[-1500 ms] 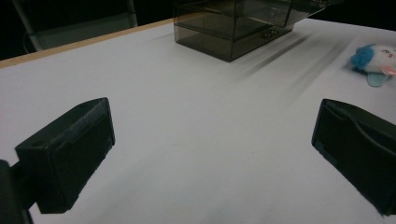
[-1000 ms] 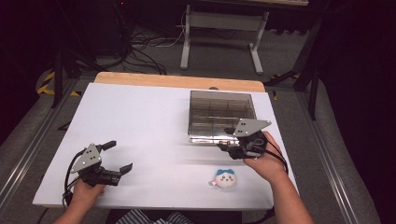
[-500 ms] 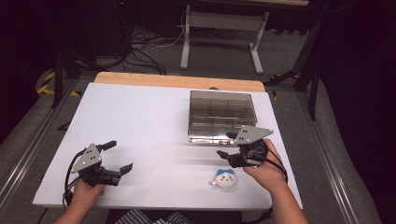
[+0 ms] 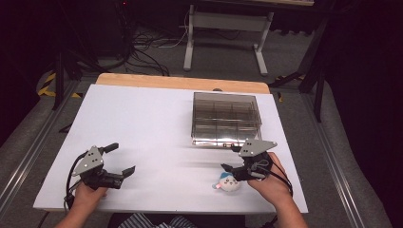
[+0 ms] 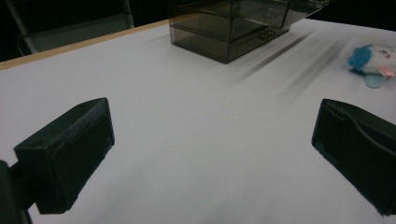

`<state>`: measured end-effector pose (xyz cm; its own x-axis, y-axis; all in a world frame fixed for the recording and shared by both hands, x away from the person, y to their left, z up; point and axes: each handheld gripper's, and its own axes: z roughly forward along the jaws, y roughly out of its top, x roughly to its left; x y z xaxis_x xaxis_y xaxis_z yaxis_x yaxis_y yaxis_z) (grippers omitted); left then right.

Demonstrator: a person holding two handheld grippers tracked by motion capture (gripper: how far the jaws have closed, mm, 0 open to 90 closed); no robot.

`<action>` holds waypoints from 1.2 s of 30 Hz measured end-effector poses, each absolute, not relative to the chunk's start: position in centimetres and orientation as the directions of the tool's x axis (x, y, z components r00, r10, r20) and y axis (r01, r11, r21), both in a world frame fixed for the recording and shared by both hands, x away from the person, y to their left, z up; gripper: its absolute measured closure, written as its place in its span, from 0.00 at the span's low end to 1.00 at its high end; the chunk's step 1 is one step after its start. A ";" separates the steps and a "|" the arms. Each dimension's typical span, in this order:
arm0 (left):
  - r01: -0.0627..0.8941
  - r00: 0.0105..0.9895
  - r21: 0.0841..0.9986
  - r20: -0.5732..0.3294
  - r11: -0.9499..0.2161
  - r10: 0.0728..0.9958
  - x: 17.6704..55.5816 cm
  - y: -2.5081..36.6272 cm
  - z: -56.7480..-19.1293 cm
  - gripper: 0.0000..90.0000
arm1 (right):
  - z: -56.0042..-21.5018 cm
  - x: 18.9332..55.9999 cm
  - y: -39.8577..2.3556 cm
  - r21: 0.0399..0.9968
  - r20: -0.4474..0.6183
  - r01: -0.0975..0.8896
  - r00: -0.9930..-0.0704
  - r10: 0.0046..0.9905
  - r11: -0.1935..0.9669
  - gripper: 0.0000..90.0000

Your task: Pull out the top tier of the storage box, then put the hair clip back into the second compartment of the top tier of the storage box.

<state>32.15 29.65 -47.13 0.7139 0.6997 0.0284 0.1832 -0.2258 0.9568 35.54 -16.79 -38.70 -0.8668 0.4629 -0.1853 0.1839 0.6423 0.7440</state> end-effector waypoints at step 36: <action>0.178 0.717 0.956 0.037 -0.234 0.697 32.2 29.6 -47.1 0.00 | -43.1 34.1 -17.4 0.631 -0.077 0.312 -0.885 0.458 0.710 0.34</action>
